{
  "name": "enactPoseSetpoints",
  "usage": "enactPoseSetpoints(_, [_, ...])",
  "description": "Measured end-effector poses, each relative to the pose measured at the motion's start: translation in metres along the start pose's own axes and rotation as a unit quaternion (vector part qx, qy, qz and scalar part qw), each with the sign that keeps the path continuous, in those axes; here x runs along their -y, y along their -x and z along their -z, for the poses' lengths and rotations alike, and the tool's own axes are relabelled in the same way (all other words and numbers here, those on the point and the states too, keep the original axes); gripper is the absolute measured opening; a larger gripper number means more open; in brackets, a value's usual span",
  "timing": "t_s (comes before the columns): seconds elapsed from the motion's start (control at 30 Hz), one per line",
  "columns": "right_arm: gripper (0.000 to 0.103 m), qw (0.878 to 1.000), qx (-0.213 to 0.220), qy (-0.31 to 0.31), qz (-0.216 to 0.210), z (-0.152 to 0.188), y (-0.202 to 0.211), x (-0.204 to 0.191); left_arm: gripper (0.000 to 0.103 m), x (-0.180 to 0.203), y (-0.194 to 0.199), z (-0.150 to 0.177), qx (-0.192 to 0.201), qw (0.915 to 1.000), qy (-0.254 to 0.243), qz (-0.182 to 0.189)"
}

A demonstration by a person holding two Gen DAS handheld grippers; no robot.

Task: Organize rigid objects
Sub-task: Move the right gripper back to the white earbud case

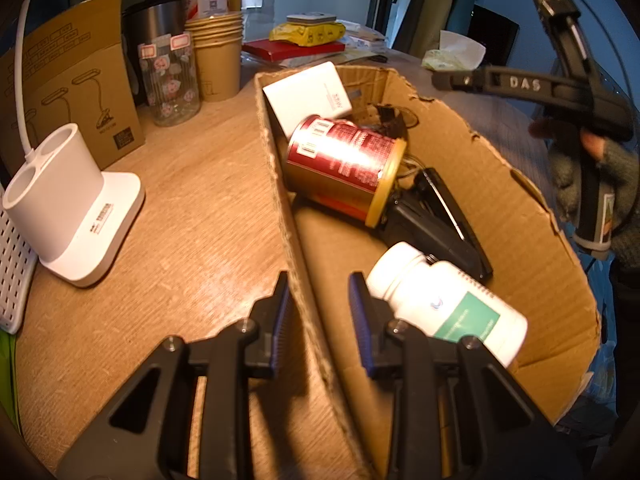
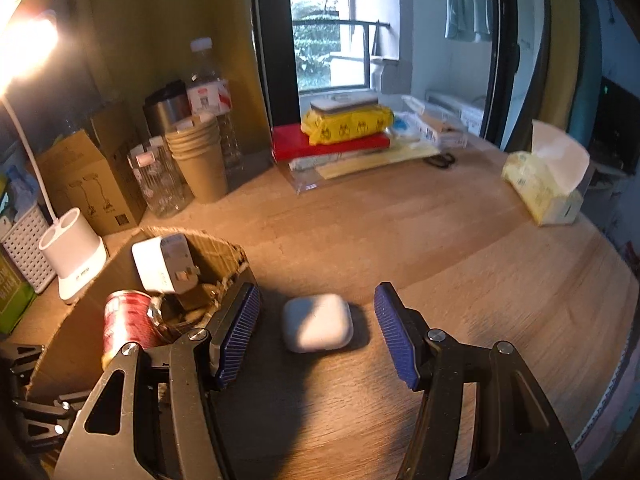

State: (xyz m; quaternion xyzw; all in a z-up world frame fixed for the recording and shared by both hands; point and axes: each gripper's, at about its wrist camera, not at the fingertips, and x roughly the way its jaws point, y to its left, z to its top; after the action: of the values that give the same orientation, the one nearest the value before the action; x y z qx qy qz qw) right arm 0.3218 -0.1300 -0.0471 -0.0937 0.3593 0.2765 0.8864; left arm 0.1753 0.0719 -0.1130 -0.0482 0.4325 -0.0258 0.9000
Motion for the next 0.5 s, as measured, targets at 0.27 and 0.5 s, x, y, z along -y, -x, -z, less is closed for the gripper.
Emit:
enactPoseSetpoints(0.27, [0.063, 1.0, -0.026, -0.003, 0.01, 0.013, -0.026, 0.01, 0.03, 0.0, 0.0, 0.0, 0.0, 1.0, 0.0, 0.0])
enactPoseSetpoints(0.5, [0.064, 0.999, -0.043, 0.006, 0.005, 0.018, -0.041, 0.01, 0.03, 0.0, 0.0, 0.0, 0.0, 1.0, 0.0, 0.0])
